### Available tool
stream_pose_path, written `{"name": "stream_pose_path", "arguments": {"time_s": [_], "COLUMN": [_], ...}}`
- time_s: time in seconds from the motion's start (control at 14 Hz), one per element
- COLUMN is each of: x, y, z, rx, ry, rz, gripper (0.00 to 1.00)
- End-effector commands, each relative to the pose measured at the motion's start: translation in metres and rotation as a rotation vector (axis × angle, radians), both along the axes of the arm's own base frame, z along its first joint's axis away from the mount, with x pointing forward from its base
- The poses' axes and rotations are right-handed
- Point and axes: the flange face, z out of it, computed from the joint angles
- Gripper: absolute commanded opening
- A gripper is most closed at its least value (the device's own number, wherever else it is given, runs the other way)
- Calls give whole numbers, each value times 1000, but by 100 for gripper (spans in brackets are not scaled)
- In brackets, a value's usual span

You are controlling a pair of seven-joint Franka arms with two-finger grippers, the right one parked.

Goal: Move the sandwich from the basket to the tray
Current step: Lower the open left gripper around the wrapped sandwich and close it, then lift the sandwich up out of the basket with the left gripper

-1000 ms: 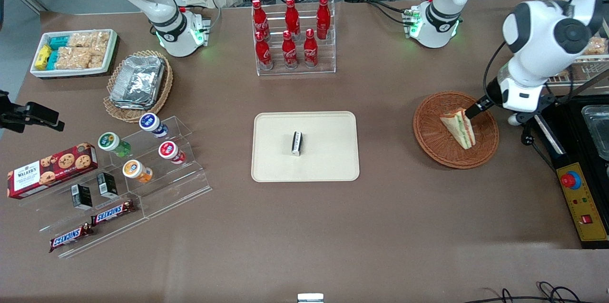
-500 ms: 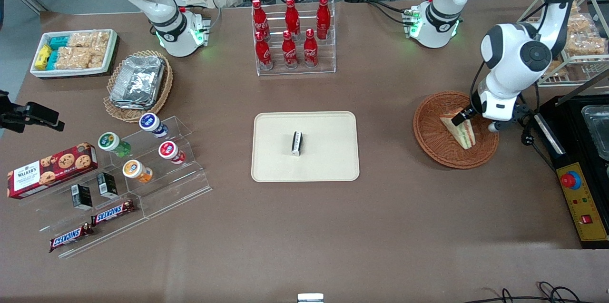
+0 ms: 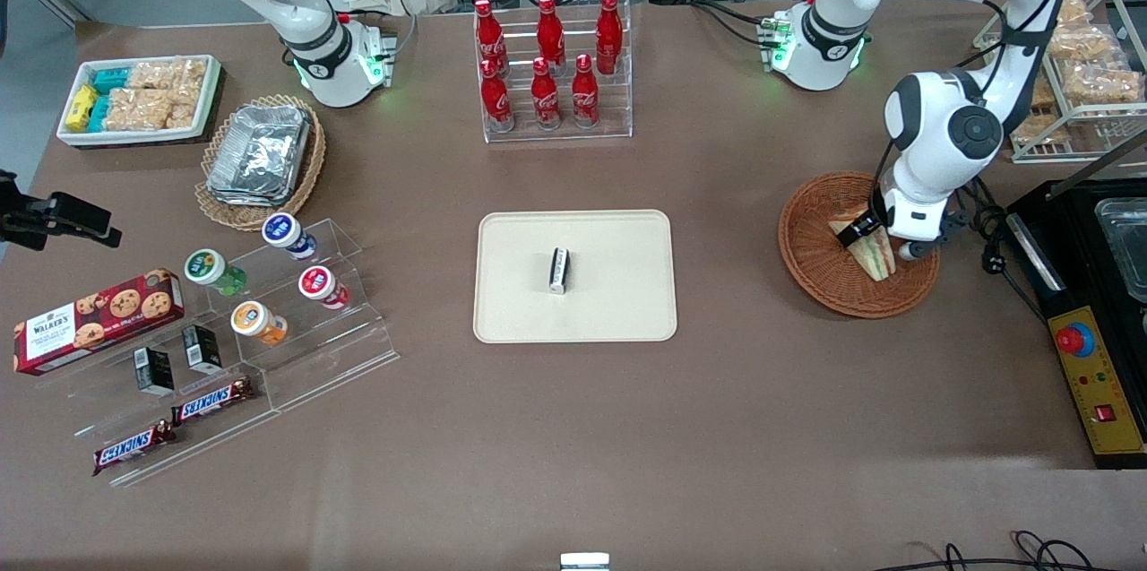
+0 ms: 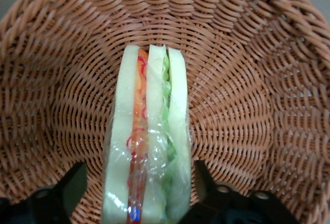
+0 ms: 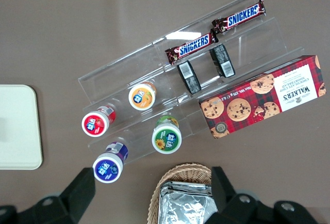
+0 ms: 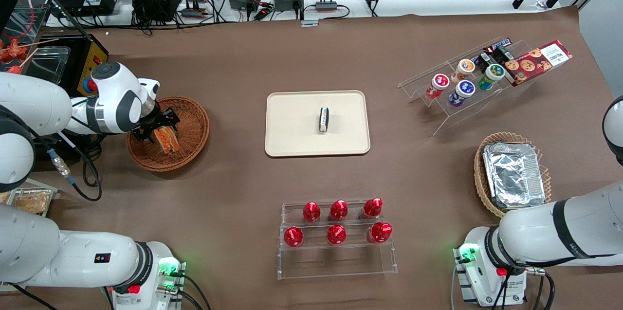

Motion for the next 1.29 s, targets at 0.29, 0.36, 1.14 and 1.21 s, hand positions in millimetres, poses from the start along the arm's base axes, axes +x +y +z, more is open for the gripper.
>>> {"name": "stream_pose_path", "arguments": {"time_s": [0.29,0.36,1.14,1.21], "x": [2,4,80,86], "y": [-3,-2,-46,-68], "z": [44,59,285,293], "rx": [4,19,22,25], "ry": [14,30,168,159], "rz": [-21,-39,-435,-477], "gripper": [0,0,0,0]}}
